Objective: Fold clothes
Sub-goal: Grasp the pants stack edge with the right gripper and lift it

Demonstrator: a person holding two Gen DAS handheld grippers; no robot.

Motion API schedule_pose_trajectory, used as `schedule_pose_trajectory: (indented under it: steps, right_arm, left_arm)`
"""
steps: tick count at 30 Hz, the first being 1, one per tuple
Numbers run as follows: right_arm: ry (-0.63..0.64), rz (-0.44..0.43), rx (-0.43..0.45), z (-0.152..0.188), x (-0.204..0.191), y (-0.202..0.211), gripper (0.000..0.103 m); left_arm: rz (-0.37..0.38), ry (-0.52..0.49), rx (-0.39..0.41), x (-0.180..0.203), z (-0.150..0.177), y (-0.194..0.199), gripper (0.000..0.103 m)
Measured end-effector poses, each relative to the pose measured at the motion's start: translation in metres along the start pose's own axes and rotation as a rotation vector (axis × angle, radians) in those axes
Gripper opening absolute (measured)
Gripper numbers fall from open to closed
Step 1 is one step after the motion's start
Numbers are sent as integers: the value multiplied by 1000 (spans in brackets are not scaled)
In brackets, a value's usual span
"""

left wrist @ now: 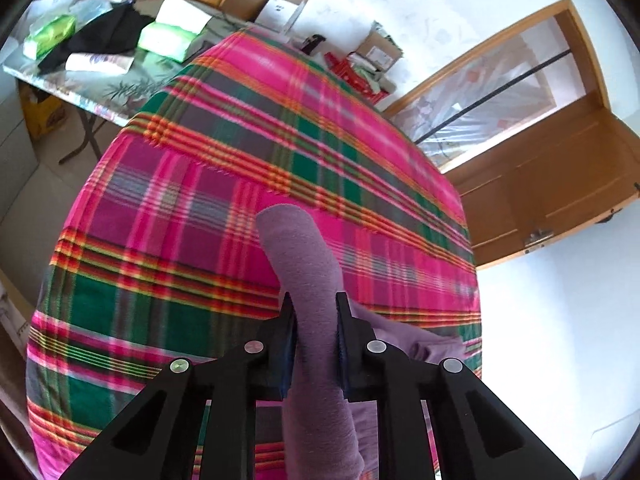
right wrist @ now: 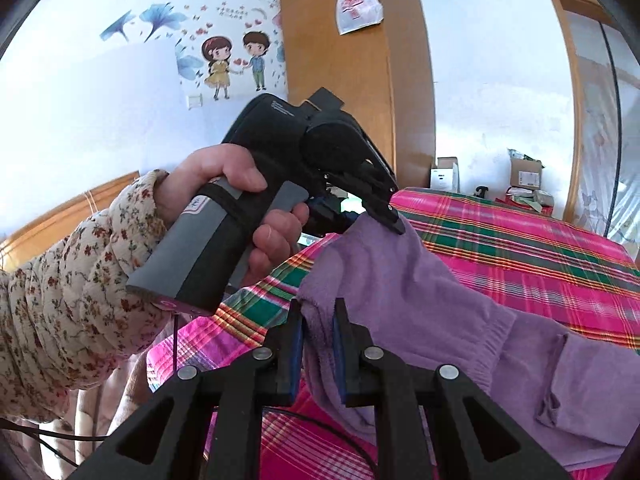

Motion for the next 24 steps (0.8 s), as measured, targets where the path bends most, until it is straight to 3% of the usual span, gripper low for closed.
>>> schedule_pose_trajectory:
  steps: [9, 24]
  right_arm:
    - [-22, 32, 71, -1, 15, 39, 14]
    - [-139, 64, 179, -9, 86, 92, 14]
  left_arm:
    - [7, -78, 23, 45, 5, 5, 17]
    - [59, -208, -9, 135, 15, -13, 18]
Point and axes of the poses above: each gripper's, at about its wrist camera, not at the fingertips, and y roughly against the way its jaws point, x to its right, z to its underside, the point moved 9 cm from there along -y, roughly the way its jaws point, and after that the axes turned 12 degrees about -x, right-handed, at the moved point
